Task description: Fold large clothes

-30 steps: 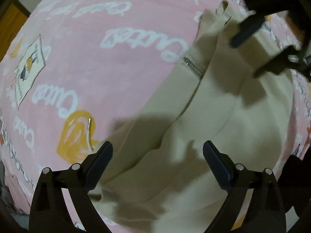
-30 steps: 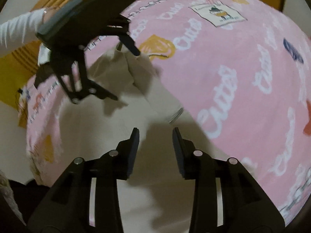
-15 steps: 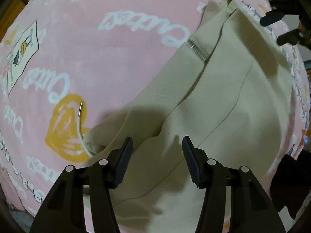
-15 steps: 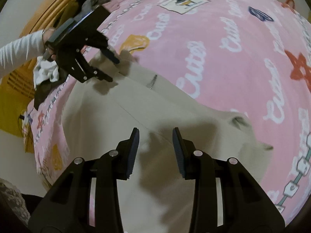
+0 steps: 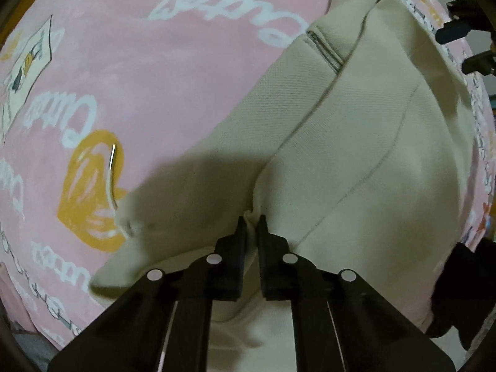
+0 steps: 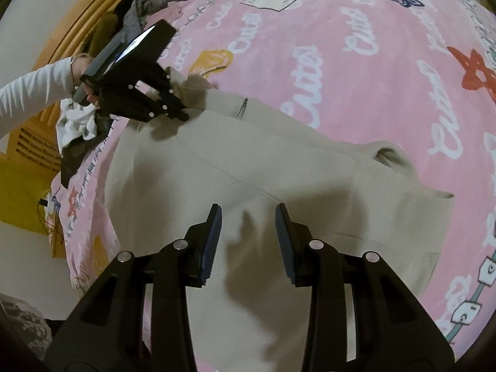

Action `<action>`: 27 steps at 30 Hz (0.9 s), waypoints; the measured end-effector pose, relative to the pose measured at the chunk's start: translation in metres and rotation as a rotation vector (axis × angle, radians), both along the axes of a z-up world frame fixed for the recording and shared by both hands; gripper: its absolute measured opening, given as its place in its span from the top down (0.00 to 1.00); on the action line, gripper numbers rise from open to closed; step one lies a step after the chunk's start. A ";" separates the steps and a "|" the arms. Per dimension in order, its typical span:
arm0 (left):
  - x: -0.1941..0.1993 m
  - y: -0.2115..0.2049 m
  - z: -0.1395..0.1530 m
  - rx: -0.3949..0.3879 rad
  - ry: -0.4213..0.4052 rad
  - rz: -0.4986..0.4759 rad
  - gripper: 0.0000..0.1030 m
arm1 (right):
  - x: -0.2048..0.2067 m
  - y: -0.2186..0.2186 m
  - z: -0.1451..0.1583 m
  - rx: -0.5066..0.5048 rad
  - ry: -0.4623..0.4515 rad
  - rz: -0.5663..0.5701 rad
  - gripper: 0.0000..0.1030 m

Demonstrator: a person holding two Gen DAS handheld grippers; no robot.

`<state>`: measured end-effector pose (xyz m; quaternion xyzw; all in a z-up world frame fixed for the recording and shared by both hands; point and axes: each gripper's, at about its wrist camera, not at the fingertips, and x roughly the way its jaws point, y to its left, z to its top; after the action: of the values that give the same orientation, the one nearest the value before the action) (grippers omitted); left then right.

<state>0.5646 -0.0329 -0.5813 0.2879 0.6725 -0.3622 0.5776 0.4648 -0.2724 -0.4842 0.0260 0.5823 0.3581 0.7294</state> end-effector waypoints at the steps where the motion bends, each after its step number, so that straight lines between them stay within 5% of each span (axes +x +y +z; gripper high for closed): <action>1: -0.005 0.003 0.003 -0.001 -0.011 -0.003 0.93 | -0.001 -0.002 0.000 0.010 0.005 -0.009 0.65; 9: 0.000 0.021 0.037 -0.087 -0.188 0.183 0.94 | -0.014 -0.014 -0.003 0.043 0.024 -0.076 0.62; 15: 0.035 0.026 0.019 -0.089 -0.149 0.309 0.93 | -0.031 -0.019 -0.012 0.060 0.033 -0.169 0.62; 19: 0.037 0.031 -0.004 -0.083 -0.107 0.363 0.93 | -0.040 -0.014 -0.035 0.167 0.113 -0.274 0.62; 22: 0.039 0.037 -0.013 -0.089 -0.081 0.426 0.92 | -0.029 0.012 -0.072 -0.100 0.055 -0.266 0.77; 24: 0.041 0.042 -0.011 -0.092 -0.070 0.461 0.91 | -0.015 0.009 -0.097 -0.094 0.125 -0.365 0.78; 27: 0.038 0.044 0.004 -0.086 -0.078 0.499 0.91 | -0.018 0.004 -0.094 -0.073 0.126 -0.466 0.78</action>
<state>0.6023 0.0111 -0.5771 0.1020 0.6841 -0.2252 0.6862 0.4468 -0.2686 -0.5786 0.1556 0.6176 0.1567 0.7549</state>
